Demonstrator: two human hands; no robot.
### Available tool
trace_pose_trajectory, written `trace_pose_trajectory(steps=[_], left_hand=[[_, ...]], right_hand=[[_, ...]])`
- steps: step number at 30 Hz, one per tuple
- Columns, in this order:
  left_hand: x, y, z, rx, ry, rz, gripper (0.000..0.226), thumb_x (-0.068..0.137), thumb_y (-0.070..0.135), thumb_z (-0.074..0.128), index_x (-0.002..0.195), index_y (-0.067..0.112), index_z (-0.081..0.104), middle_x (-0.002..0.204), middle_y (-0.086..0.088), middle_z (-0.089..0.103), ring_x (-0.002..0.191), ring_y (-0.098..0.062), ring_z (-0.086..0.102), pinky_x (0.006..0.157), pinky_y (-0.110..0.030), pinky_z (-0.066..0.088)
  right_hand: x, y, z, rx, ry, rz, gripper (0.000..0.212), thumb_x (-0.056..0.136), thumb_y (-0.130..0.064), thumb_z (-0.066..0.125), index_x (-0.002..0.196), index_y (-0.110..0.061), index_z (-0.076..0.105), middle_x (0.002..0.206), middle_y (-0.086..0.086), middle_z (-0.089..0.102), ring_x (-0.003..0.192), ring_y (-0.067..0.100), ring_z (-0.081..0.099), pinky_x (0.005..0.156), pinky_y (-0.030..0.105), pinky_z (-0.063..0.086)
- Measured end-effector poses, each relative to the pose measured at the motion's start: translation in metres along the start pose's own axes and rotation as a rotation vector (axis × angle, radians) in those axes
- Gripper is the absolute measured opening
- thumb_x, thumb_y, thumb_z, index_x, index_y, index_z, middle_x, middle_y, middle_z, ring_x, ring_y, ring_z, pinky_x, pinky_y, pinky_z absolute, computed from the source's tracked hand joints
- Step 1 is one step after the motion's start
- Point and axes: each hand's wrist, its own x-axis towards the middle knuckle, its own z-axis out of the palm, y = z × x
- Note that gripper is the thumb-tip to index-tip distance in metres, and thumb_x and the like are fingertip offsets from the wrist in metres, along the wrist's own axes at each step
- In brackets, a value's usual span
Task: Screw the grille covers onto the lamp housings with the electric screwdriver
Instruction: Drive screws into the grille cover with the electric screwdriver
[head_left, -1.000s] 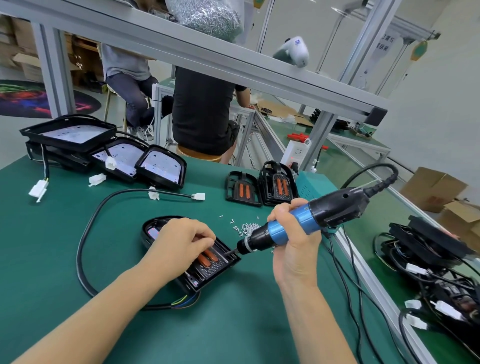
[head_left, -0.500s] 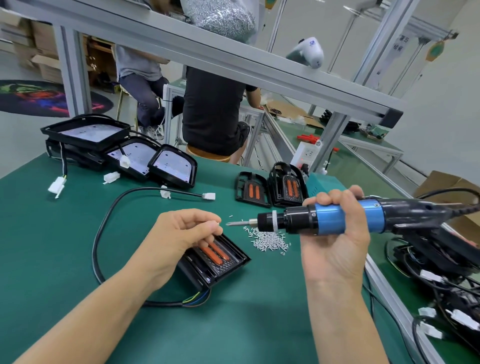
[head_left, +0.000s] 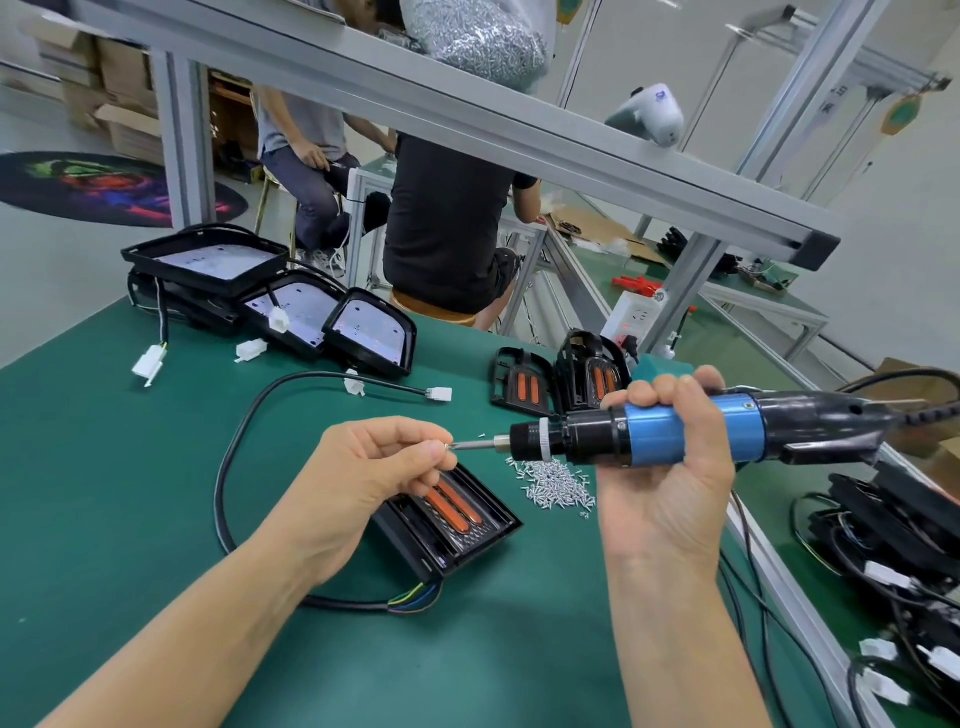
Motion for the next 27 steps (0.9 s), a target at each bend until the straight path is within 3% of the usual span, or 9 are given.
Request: trace_pose_trajectory(steps=[6, 12, 19, 22, 27], left_hand=[[0.0, 0.0, -0.006, 0.012, 0.037, 0.012, 0.013, 0.065, 0.013, 0.069, 0.075, 0.01, 0.076, 0.074, -0.012, 0.072, 0.057, -0.01, 0.06, 0.055, -0.017, 0.05], [0.001, -0.001, -0.012, 0.01, 0.047, 0.026, 0.012, 0.065, 0.012, 0.069, 0.074, 0.011, 0.077, 0.074, -0.013, 0.072, 0.058, -0.01, 0.06, 0.057, -0.017, 0.052], [0.005, 0.006, -0.031, 0.043, 0.102, 0.057, 0.013, 0.061, 0.011, 0.073, 0.072, 0.012, 0.078, 0.072, -0.013, 0.072, 0.055, -0.011, 0.06, 0.055, -0.016, 0.051], [0.009, 0.007, -0.043, 0.216, 0.165, 0.117, 0.015, 0.074, -0.003, 0.071, 0.072, 0.011, 0.076, 0.069, -0.01, 0.072, 0.053, -0.008, 0.057, 0.056, -0.014, 0.049], [0.012, -0.002, -0.066, 0.716, 0.309, 0.236, 0.014, 0.084, 0.01, 0.068, 0.077, 0.022, 0.072, 0.068, 0.014, 0.068, 0.057, 0.004, 0.053, 0.059, -0.005, 0.039]], right_hand=[[0.001, 0.005, 0.002, 0.0, -0.01, 0.022, 0.037, 0.064, -0.008, 0.071, 0.093, -0.023, 0.056, 0.071, -0.005, 0.054, 0.063, 0.009, 0.057, 0.07, 0.024, 0.053], [0.002, 0.014, 0.004, -0.005, 0.001, 0.035, 0.029, 0.073, -0.004, 0.064, 0.094, -0.022, 0.055, 0.072, -0.005, 0.055, 0.063, 0.009, 0.057, 0.071, 0.025, 0.053], [0.007, 0.037, 0.012, 0.051, 0.025, 0.08, 0.031, 0.071, -0.002, 0.064, 0.093, -0.022, 0.054, 0.07, -0.005, 0.055, 0.061, 0.009, 0.057, 0.067, 0.024, 0.053], [0.009, 0.048, 0.014, 0.017, 0.022, 0.103, 0.028, 0.08, 0.003, 0.06, 0.093, -0.022, 0.055, 0.069, -0.005, 0.057, 0.06, 0.009, 0.058, 0.067, 0.025, 0.054], [0.009, 0.067, 0.008, -0.185, 0.015, 0.088, 0.032, 0.088, 0.006, 0.055, 0.097, -0.024, 0.054, 0.063, -0.005, 0.058, 0.06, 0.01, 0.057, 0.07, 0.025, 0.052]])
